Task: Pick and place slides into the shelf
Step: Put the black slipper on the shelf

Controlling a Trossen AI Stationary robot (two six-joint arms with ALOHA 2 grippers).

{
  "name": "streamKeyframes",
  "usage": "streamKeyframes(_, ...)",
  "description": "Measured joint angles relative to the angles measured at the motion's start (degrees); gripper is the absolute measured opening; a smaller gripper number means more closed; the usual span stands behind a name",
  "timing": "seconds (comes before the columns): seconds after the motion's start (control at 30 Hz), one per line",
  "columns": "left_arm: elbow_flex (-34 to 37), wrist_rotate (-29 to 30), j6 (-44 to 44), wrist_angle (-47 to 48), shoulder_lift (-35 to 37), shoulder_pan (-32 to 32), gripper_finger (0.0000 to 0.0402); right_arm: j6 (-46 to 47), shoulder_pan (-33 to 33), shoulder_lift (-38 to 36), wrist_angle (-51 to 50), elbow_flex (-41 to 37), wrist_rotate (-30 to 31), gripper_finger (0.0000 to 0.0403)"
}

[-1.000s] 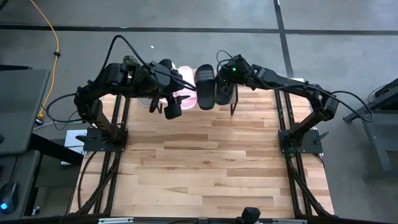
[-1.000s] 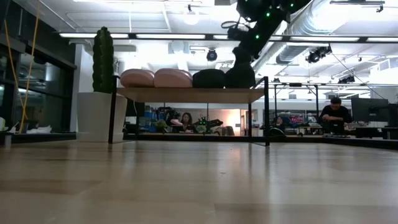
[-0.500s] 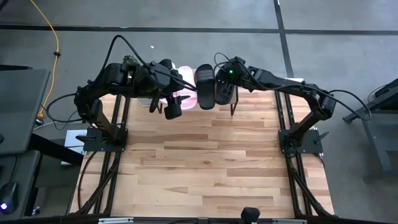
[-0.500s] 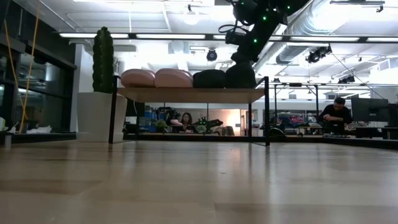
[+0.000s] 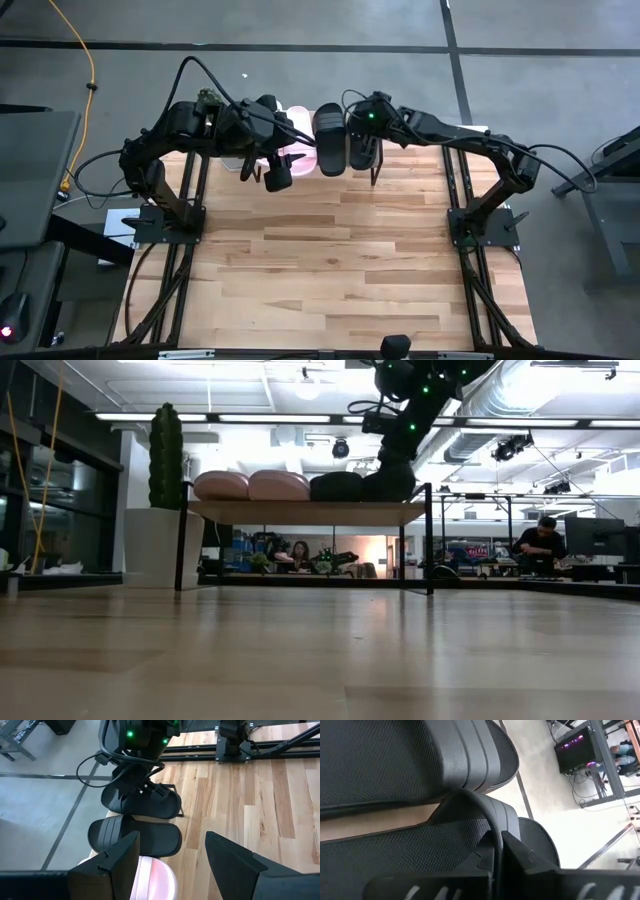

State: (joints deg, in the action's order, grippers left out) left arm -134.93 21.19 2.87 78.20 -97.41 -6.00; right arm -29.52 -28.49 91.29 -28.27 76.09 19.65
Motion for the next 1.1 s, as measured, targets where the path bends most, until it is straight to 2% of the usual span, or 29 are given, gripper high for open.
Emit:
streamKeyframes(0.8,0.0,0.0,-0.2,0.0,0.0,0.0,0.0214,-4.6,-0.1,0.2,5.4,-0.2,-2.8,0.0)
streamKeyframes(0.97,0.0,0.0,-0.2,0.4,0.0,0.0,0.0214,-2.4,-1.3,0.2,6.9,-0.2,-7.7,0.0)
streamKeyframes(1.1,1.3,0.0,-0.3,0.2,0.0,0.0,0.0214,-1.2,-1.3,0.2,6.7,-0.2,-8.9,0.0)
